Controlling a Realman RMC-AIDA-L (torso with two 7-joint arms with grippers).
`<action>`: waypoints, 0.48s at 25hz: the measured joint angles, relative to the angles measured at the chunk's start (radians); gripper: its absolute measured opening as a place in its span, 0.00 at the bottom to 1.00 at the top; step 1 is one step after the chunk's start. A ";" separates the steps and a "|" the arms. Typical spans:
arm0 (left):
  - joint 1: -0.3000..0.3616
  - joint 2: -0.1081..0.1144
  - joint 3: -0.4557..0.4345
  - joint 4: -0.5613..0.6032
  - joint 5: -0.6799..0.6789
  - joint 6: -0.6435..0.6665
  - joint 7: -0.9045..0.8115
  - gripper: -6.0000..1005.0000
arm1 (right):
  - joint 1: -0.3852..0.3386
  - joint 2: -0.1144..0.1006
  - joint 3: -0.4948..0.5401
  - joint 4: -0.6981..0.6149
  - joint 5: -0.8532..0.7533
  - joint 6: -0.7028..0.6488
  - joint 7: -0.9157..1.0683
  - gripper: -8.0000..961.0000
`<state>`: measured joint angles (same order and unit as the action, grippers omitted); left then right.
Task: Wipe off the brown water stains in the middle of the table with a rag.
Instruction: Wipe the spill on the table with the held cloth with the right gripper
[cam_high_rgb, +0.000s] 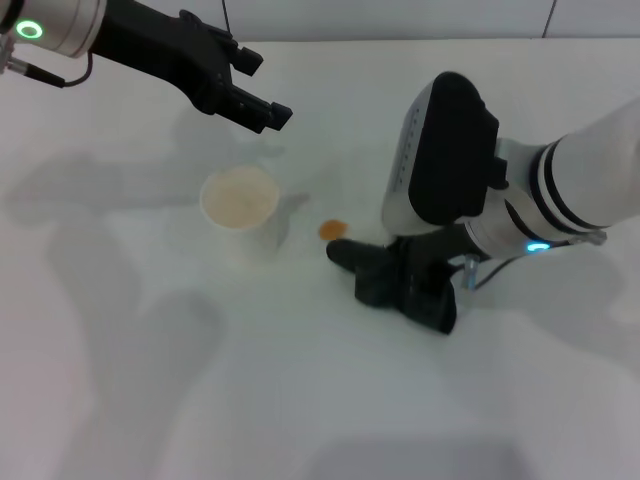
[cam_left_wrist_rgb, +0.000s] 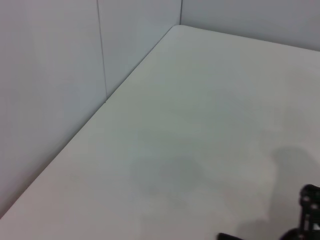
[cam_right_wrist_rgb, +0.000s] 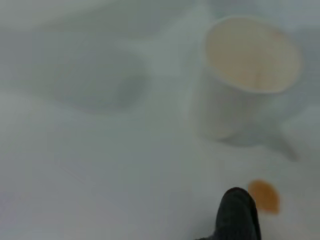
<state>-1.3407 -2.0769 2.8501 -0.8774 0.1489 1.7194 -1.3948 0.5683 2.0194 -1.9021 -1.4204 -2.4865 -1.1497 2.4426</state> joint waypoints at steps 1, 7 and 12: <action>0.000 0.000 0.000 0.000 0.000 0.000 0.000 0.86 | 0.000 0.000 0.000 0.015 -0.006 0.031 0.001 0.08; 0.000 -0.001 0.000 0.000 0.000 0.002 -0.003 0.86 | 0.009 0.003 0.003 0.099 -0.070 0.194 0.010 0.08; 0.000 -0.002 0.000 0.000 0.000 0.003 -0.004 0.86 | 0.010 0.004 0.003 0.135 -0.074 0.306 0.010 0.08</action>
<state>-1.3407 -2.0786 2.8501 -0.8774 0.1489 1.7227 -1.3985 0.5785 2.0232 -1.8989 -1.2859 -2.5601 -0.8439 2.4528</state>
